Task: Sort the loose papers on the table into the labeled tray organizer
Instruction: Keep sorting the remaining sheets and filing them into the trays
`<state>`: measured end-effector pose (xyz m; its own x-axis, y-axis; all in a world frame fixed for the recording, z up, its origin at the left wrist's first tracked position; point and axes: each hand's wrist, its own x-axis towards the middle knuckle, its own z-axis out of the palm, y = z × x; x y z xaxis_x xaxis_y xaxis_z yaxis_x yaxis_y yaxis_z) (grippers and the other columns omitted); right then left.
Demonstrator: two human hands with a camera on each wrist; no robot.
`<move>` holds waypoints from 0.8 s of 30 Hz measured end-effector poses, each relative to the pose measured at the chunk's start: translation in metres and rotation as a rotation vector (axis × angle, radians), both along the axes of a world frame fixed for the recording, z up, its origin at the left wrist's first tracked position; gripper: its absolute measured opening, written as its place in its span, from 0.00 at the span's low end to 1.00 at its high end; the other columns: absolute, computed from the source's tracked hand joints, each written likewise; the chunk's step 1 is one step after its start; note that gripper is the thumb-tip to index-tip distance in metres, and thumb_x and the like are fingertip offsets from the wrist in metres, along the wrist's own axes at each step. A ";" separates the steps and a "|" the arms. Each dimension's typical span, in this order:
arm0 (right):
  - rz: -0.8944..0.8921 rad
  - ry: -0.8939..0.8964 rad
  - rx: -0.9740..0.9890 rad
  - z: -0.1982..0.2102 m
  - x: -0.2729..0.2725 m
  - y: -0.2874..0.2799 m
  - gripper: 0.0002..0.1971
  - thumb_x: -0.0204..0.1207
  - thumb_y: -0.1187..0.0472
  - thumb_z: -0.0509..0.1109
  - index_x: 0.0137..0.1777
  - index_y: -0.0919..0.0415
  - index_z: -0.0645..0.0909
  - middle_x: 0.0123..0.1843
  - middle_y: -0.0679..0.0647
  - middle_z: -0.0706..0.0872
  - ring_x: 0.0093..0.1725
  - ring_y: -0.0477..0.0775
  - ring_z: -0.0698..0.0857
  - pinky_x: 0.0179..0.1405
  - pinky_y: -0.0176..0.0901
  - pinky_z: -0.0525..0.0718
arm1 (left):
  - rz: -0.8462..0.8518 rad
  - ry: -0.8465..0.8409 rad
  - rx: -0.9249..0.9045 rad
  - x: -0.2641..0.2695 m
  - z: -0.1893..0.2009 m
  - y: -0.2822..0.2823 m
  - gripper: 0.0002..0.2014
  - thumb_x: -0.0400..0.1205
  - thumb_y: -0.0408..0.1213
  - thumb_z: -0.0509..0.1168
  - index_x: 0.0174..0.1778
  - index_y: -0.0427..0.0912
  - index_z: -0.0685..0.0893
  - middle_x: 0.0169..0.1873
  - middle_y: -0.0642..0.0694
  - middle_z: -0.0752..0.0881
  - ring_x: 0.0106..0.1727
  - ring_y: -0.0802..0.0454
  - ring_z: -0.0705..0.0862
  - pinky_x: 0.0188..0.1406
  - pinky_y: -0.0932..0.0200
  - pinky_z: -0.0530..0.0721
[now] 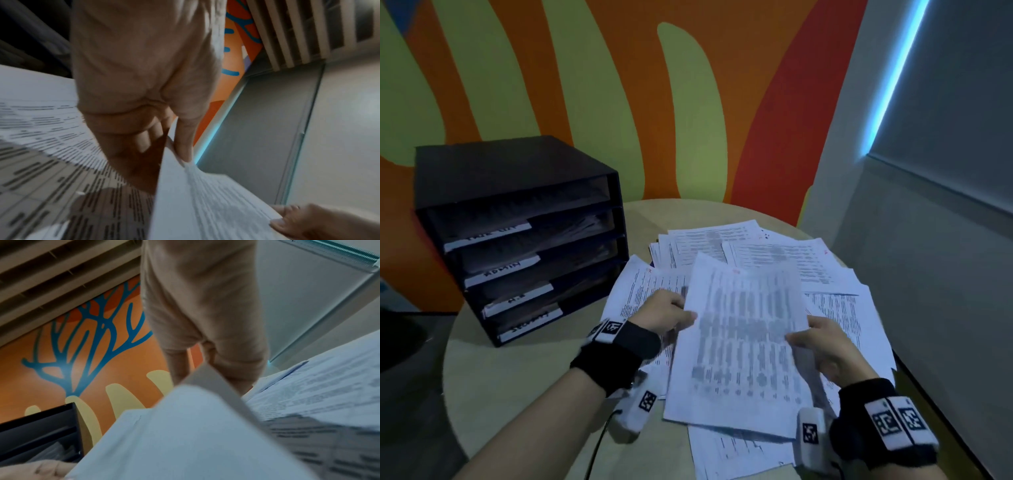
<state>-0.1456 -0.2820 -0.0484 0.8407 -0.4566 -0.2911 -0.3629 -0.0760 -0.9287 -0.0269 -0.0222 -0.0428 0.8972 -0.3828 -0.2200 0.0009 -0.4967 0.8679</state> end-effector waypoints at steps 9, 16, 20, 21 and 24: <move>-0.213 -0.035 -0.212 0.003 -0.023 -0.043 0.06 0.73 0.80 0.66 0.44 0.72 0.83 0.37 0.64 0.83 0.34 0.59 0.79 0.37 0.47 0.73 | 0.540 -0.086 0.306 0.044 -0.020 0.061 0.31 0.73 0.33 0.75 0.66 0.26 0.68 0.56 0.31 0.81 0.54 0.35 0.83 0.47 0.47 0.82; -0.230 -0.039 -0.187 -0.002 -0.024 -0.047 0.10 0.73 0.79 0.67 0.42 0.66 0.85 0.39 0.64 0.85 0.38 0.62 0.80 0.39 0.50 0.77 | 0.358 -0.033 0.006 0.072 -0.053 0.084 0.12 0.71 0.37 0.71 0.27 0.41 0.75 0.30 0.43 0.75 0.37 0.49 0.75 0.41 0.55 0.67; -0.228 -0.039 -0.165 -0.004 -0.023 -0.048 0.11 0.74 0.79 0.66 0.44 0.65 0.85 0.42 0.65 0.86 0.39 0.64 0.82 0.40 0.52 0.79 | 0.338 -0.090 -0.023 0.043 -0.022 0.086 0.14 0.79 0.27 0.69 0.28 0.39 0.75 0.29 0.41 0.75 0.33 0.48 0.73 0.36 0.57 0.67; -0.230 -0.040 -0.159 -0.005 -0.022 -0.048 0.11 0.74 0.80 0.67 0.45 0.65 0.84 0.42 0.65 0.86 0.39 0.64 0.82 0.40 0.52 0.79 | 0.347 -0.101 -0.074 0.039 -0.016 0.088 0.12 0.79 0.28 0.70 0.30 0.38 0.80 0.31 0.40 0.80 0.34 0.46 0.78 0.37 0.55 0.72; -0.237 -0.039 -0.149 -0.004 -0.023 -0.047 0.11 0.74 0.80 0.66 0.45 0.65 0.84 0.41 0.64 0.86 0.38 0.64 0.82 0.40 0.51 0.80 | 0.415 -0.165 -0.241 0.026 0.003 0.091 0.07 0.80 0.29 0.70 0.36 0.34 0.87 0.35 0.37 0.88 0.39 0.41 0.86 0.44 0.47 0.83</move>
